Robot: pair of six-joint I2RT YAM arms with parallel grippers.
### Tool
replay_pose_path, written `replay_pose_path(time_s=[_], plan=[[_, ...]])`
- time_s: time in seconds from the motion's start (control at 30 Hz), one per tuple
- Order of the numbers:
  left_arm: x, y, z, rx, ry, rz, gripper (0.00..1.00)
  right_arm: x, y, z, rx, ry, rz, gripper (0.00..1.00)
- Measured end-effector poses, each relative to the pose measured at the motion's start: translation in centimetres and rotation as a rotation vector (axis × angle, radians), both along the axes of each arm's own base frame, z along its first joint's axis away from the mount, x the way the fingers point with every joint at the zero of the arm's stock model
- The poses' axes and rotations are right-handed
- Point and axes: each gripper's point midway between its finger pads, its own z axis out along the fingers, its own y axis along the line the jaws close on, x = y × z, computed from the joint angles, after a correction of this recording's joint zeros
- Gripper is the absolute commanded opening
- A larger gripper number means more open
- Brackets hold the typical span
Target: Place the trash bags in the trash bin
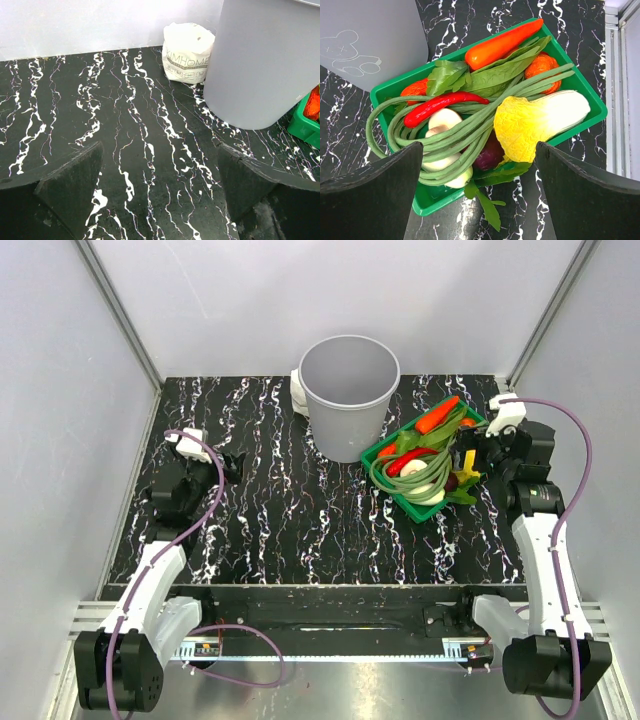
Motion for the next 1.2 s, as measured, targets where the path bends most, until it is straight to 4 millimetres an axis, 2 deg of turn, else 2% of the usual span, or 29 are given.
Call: replay_pose_path(time_s=[0.4,0.5,0.77,1.0,1.1,1.2], plan=[[0.1,0.4,0.3,0.010,0.015,0.023,0.99,-0.2,-0.1,-0.1,-0.001,0.007,-0.005,1.00],[0.3,0.7,1.1,0.018,0.016,0.037,0.99,-0.4,0.0,-0.1,0.002,0.024,-0.001,1.00],[1.1,1.1,3.6,0.046,0.041,0.051,0.99,0.0,0.0,1.4,-0.003,0.020,-0.001,1.00],[2.6,1.2,4.9,0.097,0.133,0.041,0.99,0.9,-0.7,1.0,-0.005,0.089,-0.034,1.00],[3.0,1.3,5.1,0.131,0.163,0.034,0.99,1.2,-0.5,1.7,0.002,0.105,-0.023,0.99],[2.7,1.4,4.4,0.162,0.187,0.026,0.99,1.9,0.1,3.7,0.014,0.089,0.014,0.95]])
